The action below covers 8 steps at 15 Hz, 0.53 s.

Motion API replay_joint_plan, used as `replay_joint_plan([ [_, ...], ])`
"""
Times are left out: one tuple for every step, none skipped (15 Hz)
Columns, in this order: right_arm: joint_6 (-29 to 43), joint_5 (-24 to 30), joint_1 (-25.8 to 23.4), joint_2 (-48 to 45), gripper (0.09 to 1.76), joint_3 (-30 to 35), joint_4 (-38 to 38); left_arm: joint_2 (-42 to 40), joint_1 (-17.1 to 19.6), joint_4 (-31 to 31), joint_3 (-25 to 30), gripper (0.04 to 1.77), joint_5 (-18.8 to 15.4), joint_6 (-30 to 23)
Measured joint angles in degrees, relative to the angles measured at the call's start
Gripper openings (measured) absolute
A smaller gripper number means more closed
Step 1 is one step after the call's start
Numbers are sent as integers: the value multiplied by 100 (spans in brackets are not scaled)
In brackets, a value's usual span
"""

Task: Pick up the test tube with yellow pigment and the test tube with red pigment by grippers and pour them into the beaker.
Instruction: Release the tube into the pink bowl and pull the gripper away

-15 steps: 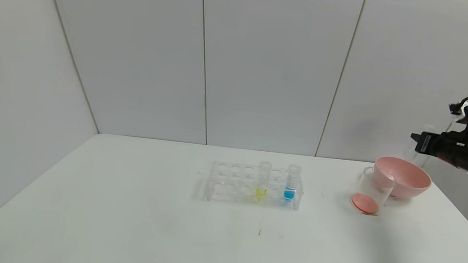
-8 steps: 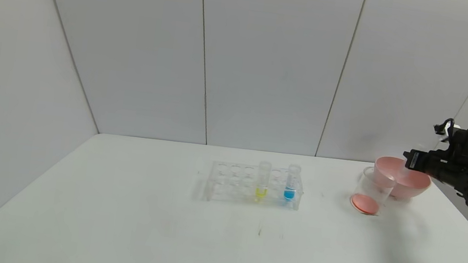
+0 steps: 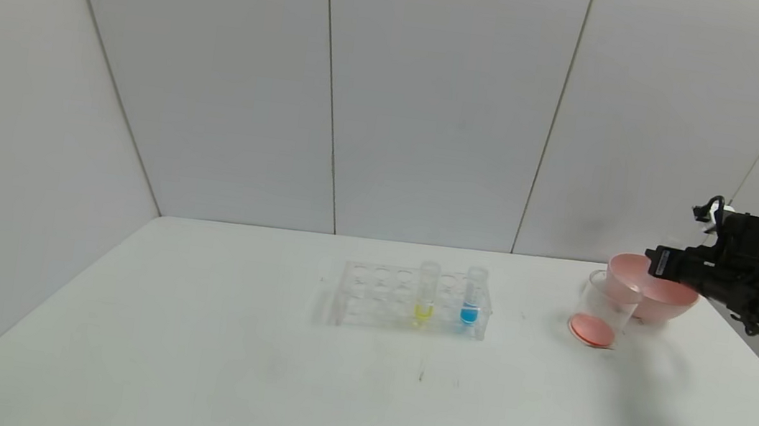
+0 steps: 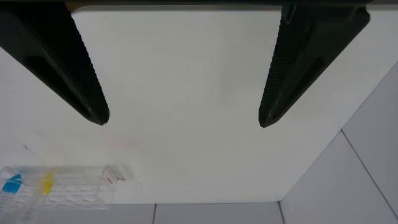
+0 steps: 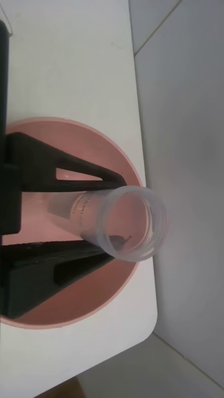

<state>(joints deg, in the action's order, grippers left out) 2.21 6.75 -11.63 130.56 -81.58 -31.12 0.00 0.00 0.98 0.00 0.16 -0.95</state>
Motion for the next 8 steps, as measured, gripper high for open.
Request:
replay_joint_plan([
  [0, 0, 2, 1, 51, -4, 6, 0, 0, 0, 0, 172, 0, 2],
  [0, 0, 2, 6, 51, -6, 15, 0, 0, 0, 0, 172, 0, 0],
  [-2, 13, 2, 11, 51, -6, 22, 0, 0, 0, 0, 172, 0, 0],
  [0, 28, 0, 11, 51, -6, 34, 0, 0, 0, 0, 172, 0, 0],
  [0, 41, -7, 15, 63, 0, 1, 0, 0, 0, 0, 172, 0, 0],
  [0, 41, -16, 20, 75, 2, -2, 0, 0, 0, 0, 172, 0, 2],
  [0, 41, -18, 22, 87, 2, 1, 0, 0, 0, 0, 172, -2, 0],
  [0, 22, -20, 22, 97, -1, -13, 0, 0, 0, 0, 172, 0, 0],
])
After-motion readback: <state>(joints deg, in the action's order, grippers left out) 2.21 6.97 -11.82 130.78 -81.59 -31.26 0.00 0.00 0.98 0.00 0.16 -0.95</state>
